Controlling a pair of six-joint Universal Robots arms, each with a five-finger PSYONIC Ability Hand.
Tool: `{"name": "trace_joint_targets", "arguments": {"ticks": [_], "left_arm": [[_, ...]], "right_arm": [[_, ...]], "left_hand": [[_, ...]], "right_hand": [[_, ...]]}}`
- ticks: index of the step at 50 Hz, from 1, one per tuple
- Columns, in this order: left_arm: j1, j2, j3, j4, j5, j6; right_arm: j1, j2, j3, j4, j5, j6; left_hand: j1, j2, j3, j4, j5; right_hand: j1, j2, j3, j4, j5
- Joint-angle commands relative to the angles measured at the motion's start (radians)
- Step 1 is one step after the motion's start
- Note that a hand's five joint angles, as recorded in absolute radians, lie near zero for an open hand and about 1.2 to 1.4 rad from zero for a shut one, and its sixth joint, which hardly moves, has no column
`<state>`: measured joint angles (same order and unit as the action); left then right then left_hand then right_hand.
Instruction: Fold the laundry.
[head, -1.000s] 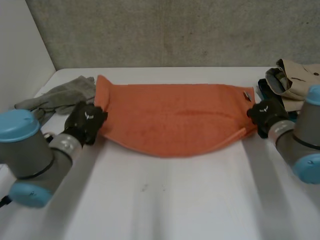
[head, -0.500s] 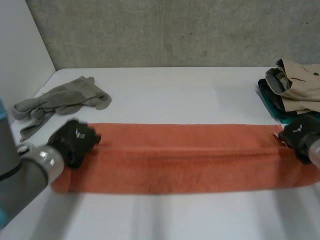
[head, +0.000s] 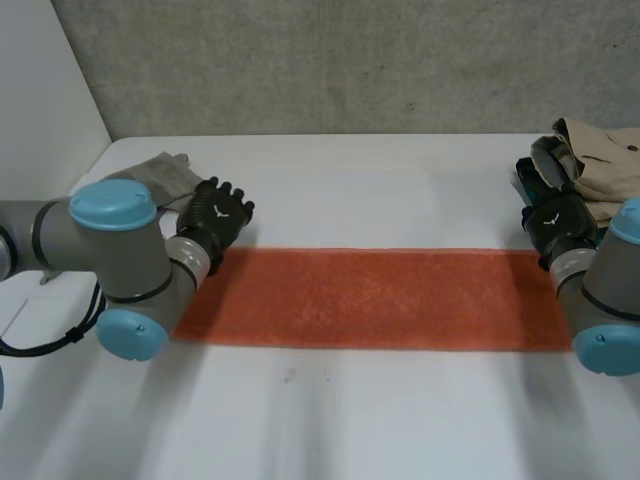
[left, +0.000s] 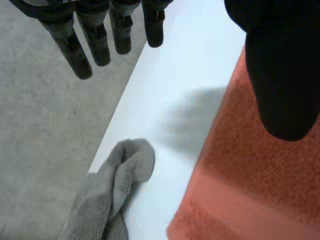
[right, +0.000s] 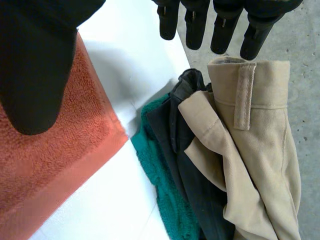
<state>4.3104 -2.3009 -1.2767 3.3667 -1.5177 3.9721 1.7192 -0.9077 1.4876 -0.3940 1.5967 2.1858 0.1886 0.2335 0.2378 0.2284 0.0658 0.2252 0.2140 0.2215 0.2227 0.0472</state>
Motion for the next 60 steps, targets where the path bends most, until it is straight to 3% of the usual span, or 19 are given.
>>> {"name": "trace_joint_targets", "arguments": {"ticks": [1,5,9,14,19,27,30,32,33,40,48,52,54,60], "left_arm": [[-0.028,0.046,-0.032,0.0,-0.002,-0.014],[-0.024,0.132,-0.09,0.0,0.001,-0.017],[-0.024,0.207,-0.167,0.0,0.007,-0.051],[-0.024,0.302,-0.266,0.003,0.011,-0.152],[-0.028,0.339,-0.32,0.007,0.022,-0.244],[-0.028,0.344,-0.34,0.007,0.068,-0.298],[-0.028,0.345,-0.34,0.007,0.07,-0.298],[-0.028,0.345,-0.34,0.007,0.07,-0.298],[-0.028,0.345,-0.34,0.007,0.07,-0.298],[-0.026,0.368,-0.343,0.007,0.07,-0.3],[-0.02,0.429,-0.377,0.007,0.07,-0.301],[-0.017,0.459,-0.391,0.007,0.07,-0.301],[-0.017,0.472,-0.397,0.007,0.068,-0.301],[-0.015,0.508,-0.395,0.007,0.067,-0.304]], "right_arm": [[0.005,-0.086,0.068,0.069,0.016,0.075],[-0.004,-0.171,0.115,0.158,0.002,0.127],[-0.024,-0.247,0.172,0.254,-0.079,0.163],[-0.145,-0.321,0.258,0.317,-0.207,0.187],[-0.216,-0.333,0.327,0.305,-0.262,0.186],[-0.28,-0.319,0.361,0.251,-0.276,0.181],[-0.302,-0.298,0.361,0.236,-0.28,0.178],[-0.311,-0.287,0.359,0.236,-0.284,0.175],[-0.322,-0.281,0.353,0.235,-0.284,0.169],[-0.434,-0.281,0.324,0.235,-0.282,0.132],[-0.558,-0.299,0.273,0.245,-0.264,-0.034],[-0.541,-0.353,0.261,0.242,-0.256,-0.055],[-0.471,-0.414,0.263,0.236,-0.27,-0.034],[-0.088,-0.48,0.244,0.125,-0.299,0.106]], "left_hand": [[-0.014,-0.059,-0.063,-0.054,-0.066],[-0.014,-0.059,-0.063,-0.054,-0.066],[-0.014,-0.059,-0.063,-0.054,-0.066],[-0.014,-0.059,-0.063,-0.054,-0.066],[-0.014,-0.059,-0.063,-0.054,-0.066],[-0.014,-0.059,-0.063,-0.054,-0.066],[-0.014,-0.059,-0.063,-0.054,-0.066],[-0.014,-0.059,-0.063,-0.054,-0.066],[-0.014,-0.059,-0.063,-0.054,-0.066],[-0.014,-0.059,-0.063,-0.054,-0.066],[-0.014,-0.059,-0.063,-0.054,-0.066],[-0.014,-0.059,-0.063,-0.054,-0.066],[-0.014,-0.059,-0.063,-0.054,-0.066],[-0.014,-0.059,-0.063,-0.054,-0.066]], "right_hand": [[-0.051,-0.039,-0.047,-0.048,-0.047],[-0.026,-0.015,-0.022,-0.023,-0.022],[0.015,0.026,0.019,0.018,0.019],[0.086,0.097,0.089,0.088,0.089],[0.15,0.162,0.154,0.153,0.154],[0.183,0.194,0.186,0.185,0.186],[0.294,0.305,0.298,0.296,0.297],[0.536,0.548,0.54,0.539,0.54],[1.165,1.176,1.168,1.167,1.168],[1.171,1.182,1.175,1.174,1.175],[1.171,1.182,1.175,1.174,1.175],[1.171,1.182,1.175,1.174,1.175],[1.171,1.182,1.175,1.174,1.175],[1.171,1.182,1.175,1.174,1.175]]}}
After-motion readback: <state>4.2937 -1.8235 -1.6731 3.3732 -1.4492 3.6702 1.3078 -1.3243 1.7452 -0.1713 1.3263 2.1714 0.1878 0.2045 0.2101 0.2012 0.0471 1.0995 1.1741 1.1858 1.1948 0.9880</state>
